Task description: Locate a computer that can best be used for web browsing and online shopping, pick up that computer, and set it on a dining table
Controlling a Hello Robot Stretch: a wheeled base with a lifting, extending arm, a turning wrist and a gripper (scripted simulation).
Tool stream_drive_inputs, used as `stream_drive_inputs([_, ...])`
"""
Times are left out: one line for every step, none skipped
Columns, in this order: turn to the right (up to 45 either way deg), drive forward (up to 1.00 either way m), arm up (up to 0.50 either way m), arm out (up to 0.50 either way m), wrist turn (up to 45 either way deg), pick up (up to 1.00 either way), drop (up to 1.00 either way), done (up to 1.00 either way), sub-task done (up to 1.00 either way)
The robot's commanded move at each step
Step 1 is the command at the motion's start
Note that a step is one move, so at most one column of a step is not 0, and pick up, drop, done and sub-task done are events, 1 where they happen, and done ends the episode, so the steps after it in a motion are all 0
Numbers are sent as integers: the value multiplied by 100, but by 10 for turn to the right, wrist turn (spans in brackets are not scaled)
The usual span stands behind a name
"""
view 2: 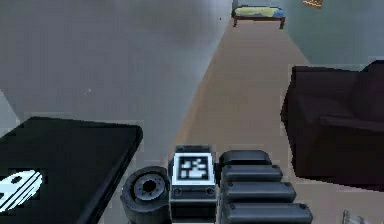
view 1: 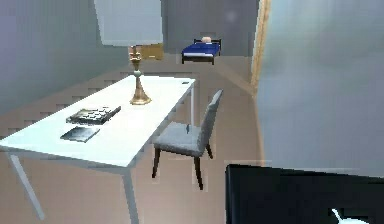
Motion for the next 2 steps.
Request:
stream_drive_inputs([-450,0,0,0,0,0,0,0,0])
stream_drive_inputs([-240,0,0,0,0,0,0,0,0])
